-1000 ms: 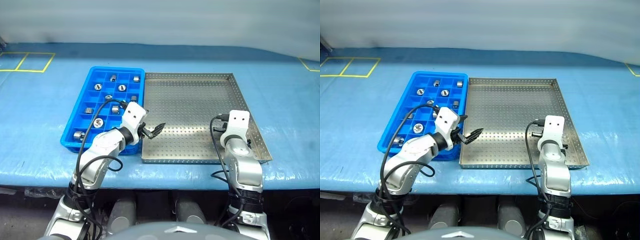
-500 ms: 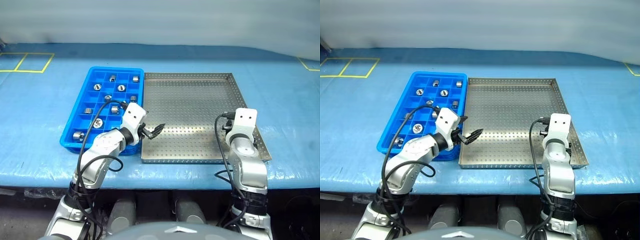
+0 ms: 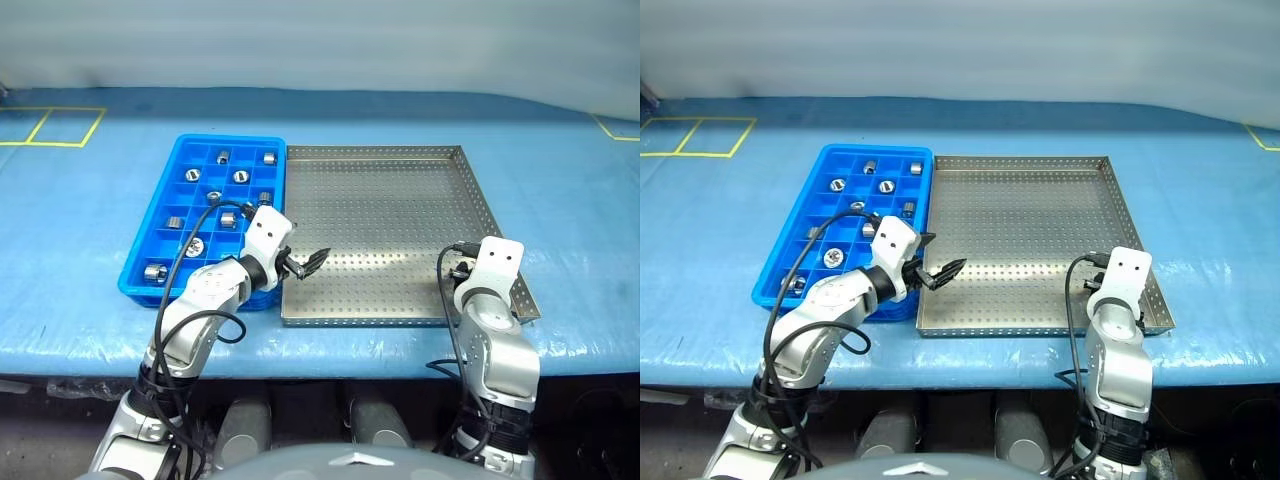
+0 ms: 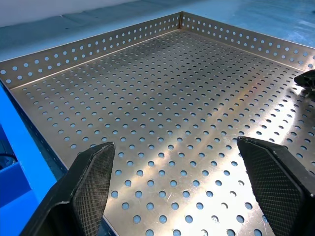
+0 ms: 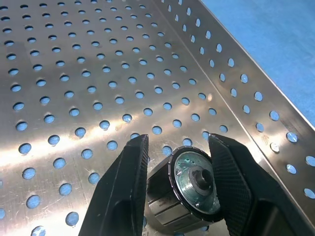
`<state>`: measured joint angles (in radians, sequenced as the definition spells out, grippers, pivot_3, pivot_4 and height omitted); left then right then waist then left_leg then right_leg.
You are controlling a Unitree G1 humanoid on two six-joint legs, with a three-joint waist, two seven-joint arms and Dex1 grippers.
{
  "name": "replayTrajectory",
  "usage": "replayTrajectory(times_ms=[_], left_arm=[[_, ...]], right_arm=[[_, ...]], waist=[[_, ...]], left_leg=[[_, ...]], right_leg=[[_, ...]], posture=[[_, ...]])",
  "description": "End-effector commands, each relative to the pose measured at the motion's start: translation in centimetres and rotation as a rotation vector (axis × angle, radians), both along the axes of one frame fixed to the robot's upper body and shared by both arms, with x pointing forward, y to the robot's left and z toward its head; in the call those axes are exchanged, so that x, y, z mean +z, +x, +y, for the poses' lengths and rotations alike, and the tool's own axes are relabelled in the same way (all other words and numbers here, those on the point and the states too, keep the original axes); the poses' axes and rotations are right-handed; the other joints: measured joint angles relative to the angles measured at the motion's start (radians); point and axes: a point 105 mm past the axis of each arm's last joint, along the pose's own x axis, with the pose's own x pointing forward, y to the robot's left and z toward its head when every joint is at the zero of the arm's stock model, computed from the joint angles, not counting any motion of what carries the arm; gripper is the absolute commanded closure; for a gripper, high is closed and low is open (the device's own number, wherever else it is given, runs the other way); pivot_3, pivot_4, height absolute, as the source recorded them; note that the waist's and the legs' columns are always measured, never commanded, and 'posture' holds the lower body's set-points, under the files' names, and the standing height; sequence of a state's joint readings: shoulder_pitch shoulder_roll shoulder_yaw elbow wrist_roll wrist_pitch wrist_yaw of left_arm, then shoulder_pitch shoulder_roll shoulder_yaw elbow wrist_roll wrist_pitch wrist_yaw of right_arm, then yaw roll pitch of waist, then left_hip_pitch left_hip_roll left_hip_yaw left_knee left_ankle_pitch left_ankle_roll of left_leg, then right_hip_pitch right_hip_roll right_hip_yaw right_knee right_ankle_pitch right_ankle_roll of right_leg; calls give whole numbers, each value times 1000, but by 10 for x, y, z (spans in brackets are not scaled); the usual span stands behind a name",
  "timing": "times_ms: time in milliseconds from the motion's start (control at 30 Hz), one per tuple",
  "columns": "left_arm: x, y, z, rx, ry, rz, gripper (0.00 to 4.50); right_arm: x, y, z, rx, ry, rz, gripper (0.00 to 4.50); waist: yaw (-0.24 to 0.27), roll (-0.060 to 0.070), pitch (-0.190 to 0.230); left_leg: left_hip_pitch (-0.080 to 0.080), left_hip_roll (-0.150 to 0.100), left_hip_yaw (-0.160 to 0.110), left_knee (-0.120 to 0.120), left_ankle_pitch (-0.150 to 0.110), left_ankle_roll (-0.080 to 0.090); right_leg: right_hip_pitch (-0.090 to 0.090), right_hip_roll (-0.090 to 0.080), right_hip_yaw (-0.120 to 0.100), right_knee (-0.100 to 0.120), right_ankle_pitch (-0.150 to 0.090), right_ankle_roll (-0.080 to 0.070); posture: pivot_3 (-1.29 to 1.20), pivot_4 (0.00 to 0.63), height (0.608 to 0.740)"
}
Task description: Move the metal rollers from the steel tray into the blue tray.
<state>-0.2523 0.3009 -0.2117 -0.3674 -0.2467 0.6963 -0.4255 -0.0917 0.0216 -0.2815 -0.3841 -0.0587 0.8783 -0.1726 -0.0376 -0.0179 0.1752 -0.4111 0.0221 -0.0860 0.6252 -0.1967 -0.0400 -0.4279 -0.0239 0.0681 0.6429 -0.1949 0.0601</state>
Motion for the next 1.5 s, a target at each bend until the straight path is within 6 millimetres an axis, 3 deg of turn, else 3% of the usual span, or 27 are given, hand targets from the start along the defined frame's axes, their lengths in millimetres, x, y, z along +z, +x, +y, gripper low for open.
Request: replayTrajectory(times_ms=[33, 100, 367, 533, 633, 800, 900, 1100, 1267, 1500], left_arm=[[9, 1, -3, -16, -6, -33, 143], [9, 1, -3, -14, -6, -33, 143], [9, 1, -1, -5, -7, -35, 143], [9, 1, -1, 0, -10, -34, 143], [10, 1, 2, 3, -9, -36, 143], [16, 4, 30, 78, 7, -28, 143], [31, -1, 52, 110, 23, -54, 143], [53, -11, 114, 299, 150, -95, 143], [49, -22, 126, 359, 151, -60, 143], [38, -31, 126, 403, 155, -24, 143]], right_arm=[[-8, -1, 8, 24, 57, 9, 3092], [-5, 1, 9, 26, 53, -1, 3412], [16, 11, 15, 62, 11, -82, 3412], [49, 21, 26, 116, 7, -226, 3412], [72, 30, 51, 241, 48, -316, 3412], [100, 39, 119, 572, 174, -404, 3412], [105, 40, 158, 755, 229, -410, 3412], [99, 35, 235, 1109, 321, -351, 3412], [101, 35, 267, 1247, 314, -357, 3412], [93, 45, 282, 1274, 270, -331, 3412]], waist=[[0, 0, 0], [0, -1, -1], [-1, -1, -1], [0, 0, 0], [-2, 1, 0], [-9, 1, 0], [-9, 1, 0], [4, 1, 1], [35, 0, 1], [69, 0, 1]], left_leg=[[0, 0, 0, 0, 0, 0], [1, 0, 0, 0, 0, 0], [0, 0, 0, 0, 0, 0], [-1, 0, 0, 0, 0, 0], [-1, 0, 0, 0, 0, 0], [0, 1, 0, -1, 0, 0], [0, 1, 0, -2, 0, 0], [0, 2, -1, -4, 0, 0], [0, 1, -1, -4, 0, 0], [0, 2, -1, -4, 0, 0]], right_leg=[[0, 0, 0, 0, 0, 0], [0, 0, 0, 0, 0, 0], [0, 0, 0, 0, 0, 0], [-1, 0, 0, 0, 0, 0], [-1, 0, 0, 0, 0, 0], [-1, 1, 0, 0, 0, 0], [-1, 1, 0, 0, 0, 0], [-2, 1, -1, 0, -1, -1], [-2, 1, -2, -1, -1, -1], [-2, 1, -2, -1, -1, -2]], posture=[[42, 150, 740], [44, 150, 740], [52, 150, 740], [51, 150, 740], [49, 150, 740], [64, 150, 740], [92, 150, 740], [190, 150, 740], [248, 150, 740], [299, 150, 740]])
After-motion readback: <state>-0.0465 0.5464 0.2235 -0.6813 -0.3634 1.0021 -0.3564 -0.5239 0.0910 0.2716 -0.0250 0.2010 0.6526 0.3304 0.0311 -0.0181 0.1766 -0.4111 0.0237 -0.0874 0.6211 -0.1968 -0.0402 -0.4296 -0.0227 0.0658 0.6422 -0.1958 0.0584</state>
